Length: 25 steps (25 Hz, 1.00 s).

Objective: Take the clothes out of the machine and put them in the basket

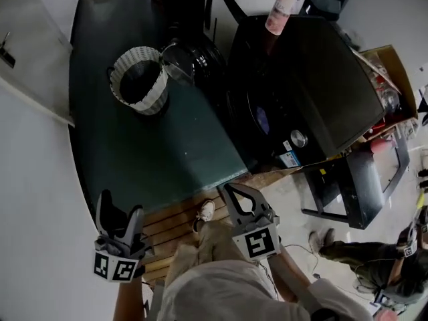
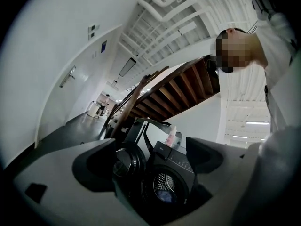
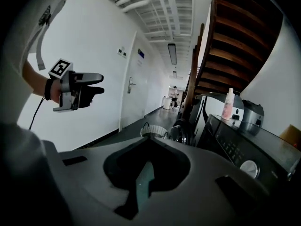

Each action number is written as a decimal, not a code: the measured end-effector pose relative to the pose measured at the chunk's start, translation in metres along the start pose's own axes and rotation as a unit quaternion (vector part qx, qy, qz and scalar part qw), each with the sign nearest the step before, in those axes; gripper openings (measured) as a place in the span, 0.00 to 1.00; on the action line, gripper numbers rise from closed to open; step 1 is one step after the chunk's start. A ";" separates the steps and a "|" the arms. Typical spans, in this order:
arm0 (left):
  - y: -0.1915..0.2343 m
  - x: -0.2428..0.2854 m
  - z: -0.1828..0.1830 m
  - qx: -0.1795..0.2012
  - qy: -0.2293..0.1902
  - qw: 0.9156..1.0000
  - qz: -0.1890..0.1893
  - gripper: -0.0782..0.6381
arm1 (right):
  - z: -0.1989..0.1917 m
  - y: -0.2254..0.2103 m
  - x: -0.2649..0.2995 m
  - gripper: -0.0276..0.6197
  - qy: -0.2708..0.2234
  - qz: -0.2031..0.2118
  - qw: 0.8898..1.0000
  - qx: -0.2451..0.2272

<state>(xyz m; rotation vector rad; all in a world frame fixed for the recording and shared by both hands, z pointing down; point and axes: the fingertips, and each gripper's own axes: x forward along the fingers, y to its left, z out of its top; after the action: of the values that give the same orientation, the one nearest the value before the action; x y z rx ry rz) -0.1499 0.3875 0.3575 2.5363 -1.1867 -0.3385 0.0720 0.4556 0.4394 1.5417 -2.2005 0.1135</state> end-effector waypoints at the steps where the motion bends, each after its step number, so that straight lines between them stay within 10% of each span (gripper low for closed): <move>1: 0.000 0.021 0.008 0.002 0.002 1.000 -0.010 0.73 | 0.008 -0.008 0.005 0.06 -0.002 -0.001 1.000 0.005; 16: -0.042 0.226 0.032 -0.008 0.070 0.979 -0.193 0.73 | 0.033 -0.116 0.011 0.06 0.024 -0.156 0.982 0.103; 25: 0.026 0.353 -0.002 -0.053 0.160 0.926 -0.338 0.73 | 0.051 -0.142 0.120 0.06 0.118 -0.267 0.943 0.160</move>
<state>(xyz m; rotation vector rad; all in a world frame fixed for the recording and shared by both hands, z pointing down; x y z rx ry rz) 0.0541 0.0984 0.3415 2.6893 -0.1446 -0.1211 0.1526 0.2817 0.4162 2.1242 -1.5685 0.4753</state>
